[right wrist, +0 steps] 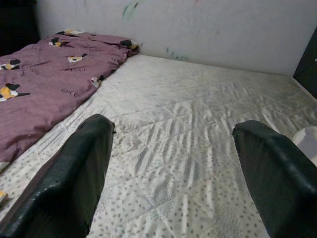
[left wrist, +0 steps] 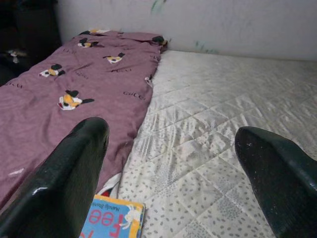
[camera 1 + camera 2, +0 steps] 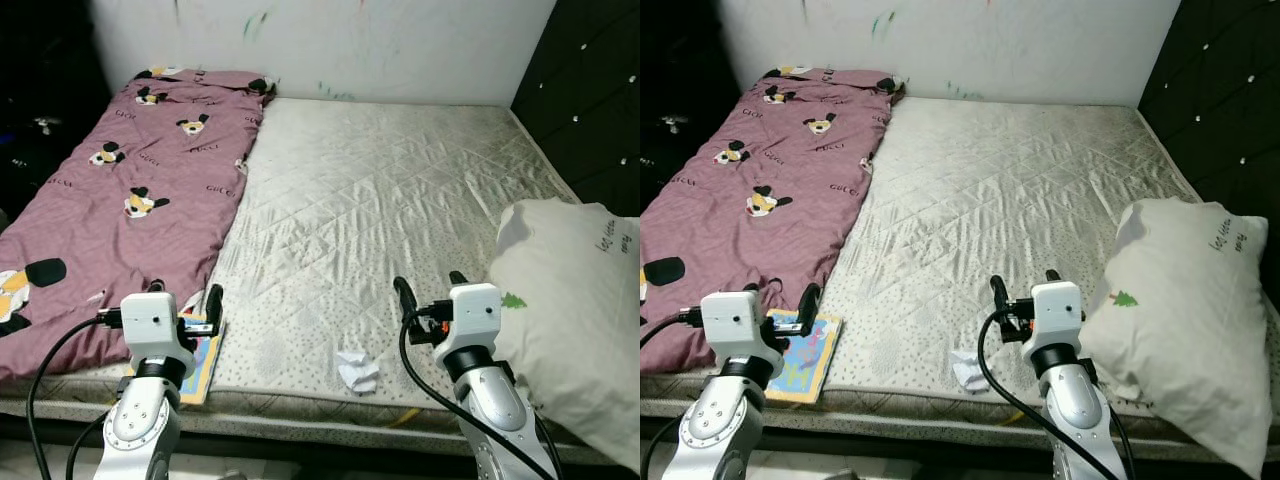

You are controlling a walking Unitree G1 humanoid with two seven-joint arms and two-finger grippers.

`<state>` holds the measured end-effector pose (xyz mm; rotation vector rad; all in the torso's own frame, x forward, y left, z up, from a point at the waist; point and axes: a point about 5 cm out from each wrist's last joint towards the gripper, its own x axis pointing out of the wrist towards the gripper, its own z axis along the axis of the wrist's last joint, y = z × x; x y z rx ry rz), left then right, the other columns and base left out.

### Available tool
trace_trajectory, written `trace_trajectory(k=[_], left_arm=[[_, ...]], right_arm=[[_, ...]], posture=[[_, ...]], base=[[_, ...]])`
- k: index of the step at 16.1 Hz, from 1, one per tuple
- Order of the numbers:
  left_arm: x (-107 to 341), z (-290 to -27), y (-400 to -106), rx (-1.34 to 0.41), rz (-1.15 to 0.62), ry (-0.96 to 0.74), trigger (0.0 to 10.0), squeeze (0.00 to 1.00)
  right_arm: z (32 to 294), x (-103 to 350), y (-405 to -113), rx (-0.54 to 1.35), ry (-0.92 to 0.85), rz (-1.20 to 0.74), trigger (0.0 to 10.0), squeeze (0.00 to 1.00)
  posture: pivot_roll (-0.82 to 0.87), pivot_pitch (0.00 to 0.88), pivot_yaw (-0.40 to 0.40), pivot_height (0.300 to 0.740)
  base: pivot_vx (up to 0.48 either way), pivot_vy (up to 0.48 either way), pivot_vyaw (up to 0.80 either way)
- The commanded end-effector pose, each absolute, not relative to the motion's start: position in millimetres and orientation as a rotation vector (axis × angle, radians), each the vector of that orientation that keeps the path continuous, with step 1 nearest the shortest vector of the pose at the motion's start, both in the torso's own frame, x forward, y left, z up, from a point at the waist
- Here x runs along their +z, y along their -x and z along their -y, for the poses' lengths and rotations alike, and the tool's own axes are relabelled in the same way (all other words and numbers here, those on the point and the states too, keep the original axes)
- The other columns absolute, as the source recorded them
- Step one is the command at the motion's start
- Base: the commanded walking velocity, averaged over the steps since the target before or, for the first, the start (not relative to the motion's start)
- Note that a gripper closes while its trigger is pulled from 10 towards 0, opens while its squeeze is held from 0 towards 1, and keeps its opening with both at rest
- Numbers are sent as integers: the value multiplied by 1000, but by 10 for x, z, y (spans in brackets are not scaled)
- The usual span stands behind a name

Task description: Clean up the room

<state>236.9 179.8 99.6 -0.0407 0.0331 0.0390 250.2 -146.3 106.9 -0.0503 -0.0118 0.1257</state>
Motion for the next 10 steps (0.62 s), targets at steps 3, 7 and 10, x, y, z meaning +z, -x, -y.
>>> trace_trajectory(k=[3,7,10], left_arm=[[983,-1799,-2369,48,-37,46,10000,0],[974,-1803,-2369,55,-41,43,10000,0],[975,-1801,-2369,58,-41,43,10000,0]], right_arm=[[1460,1042,-2507,145,37,3,10000,0],[1452,1041,-2512,165,55,4,10000,0],[1450,1037,-2513,174,54,1,10000,0]], posture=[[15,34,-7,641],[13,41,-11,641],[11,43,-13,624]], base=[[0,0,0],[0,0,0],[0,0,0]])
